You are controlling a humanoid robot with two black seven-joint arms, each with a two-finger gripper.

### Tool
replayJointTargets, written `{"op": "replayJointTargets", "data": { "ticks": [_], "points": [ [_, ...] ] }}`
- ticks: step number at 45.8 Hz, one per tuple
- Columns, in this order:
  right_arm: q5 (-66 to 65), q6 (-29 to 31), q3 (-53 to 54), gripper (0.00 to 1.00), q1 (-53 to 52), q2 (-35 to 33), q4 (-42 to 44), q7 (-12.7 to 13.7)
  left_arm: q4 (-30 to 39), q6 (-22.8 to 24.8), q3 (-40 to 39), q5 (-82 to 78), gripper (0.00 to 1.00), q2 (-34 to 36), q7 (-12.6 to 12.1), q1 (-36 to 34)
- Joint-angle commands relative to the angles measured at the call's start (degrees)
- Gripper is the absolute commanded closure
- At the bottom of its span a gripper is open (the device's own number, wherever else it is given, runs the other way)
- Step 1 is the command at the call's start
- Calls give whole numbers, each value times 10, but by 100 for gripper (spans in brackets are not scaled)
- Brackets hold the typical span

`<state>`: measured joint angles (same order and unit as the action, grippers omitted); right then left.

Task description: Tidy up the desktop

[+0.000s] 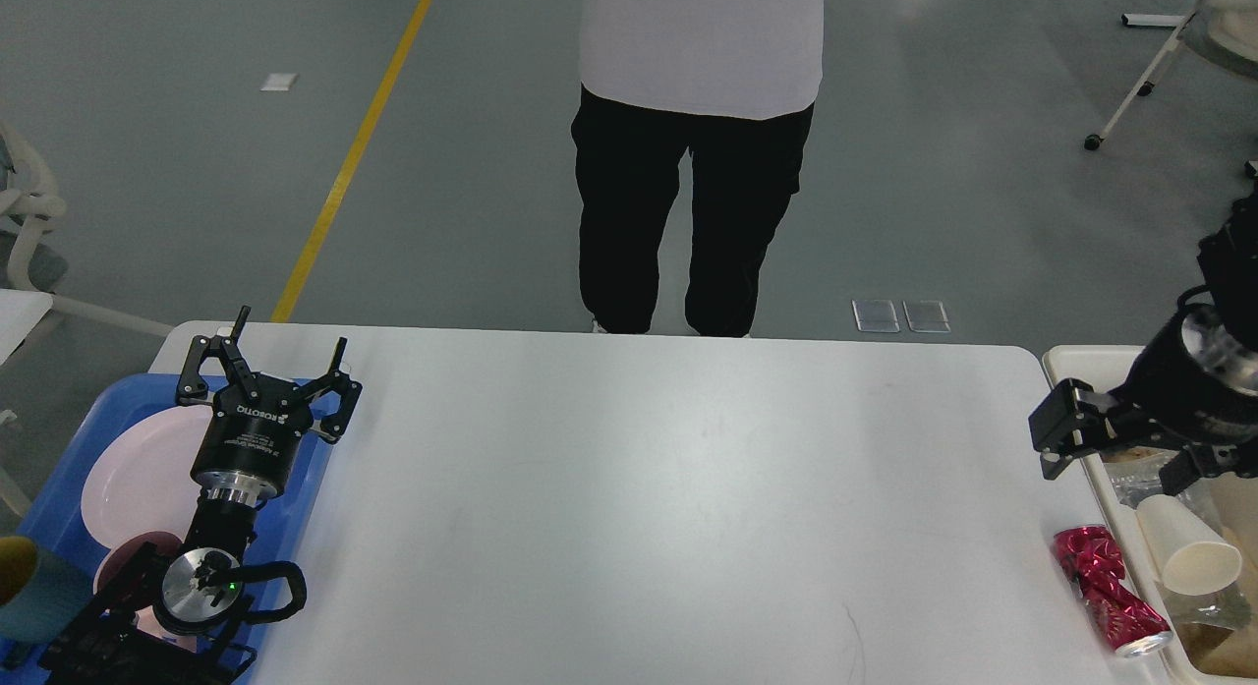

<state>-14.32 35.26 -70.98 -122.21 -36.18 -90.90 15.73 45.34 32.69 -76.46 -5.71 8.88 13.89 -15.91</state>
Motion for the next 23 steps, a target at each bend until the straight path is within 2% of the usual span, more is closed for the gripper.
{"op": "replayJointTargets", "data": {
  "ticks": [1,5,6,16,23],
  "points": [
    [-58,-69,16,11,89,-15,10,-4,0,0,0,0,4,0,0,0],
    [-95,-119,36,11,155,-17,29,-4,0,0,0,0,4,0,0,0],
    [-102,-143,45,11,195,-16,47,-5,0,0,-1,0,4,0,0,0],
    [-106,-254,84,11,372,4,165,-8,0,0,0,0,4,0,0,0],
    [-106,-269,95,10,455,41,251,-8,0,0,-1,0,4,0,0,0]
  ]
}}
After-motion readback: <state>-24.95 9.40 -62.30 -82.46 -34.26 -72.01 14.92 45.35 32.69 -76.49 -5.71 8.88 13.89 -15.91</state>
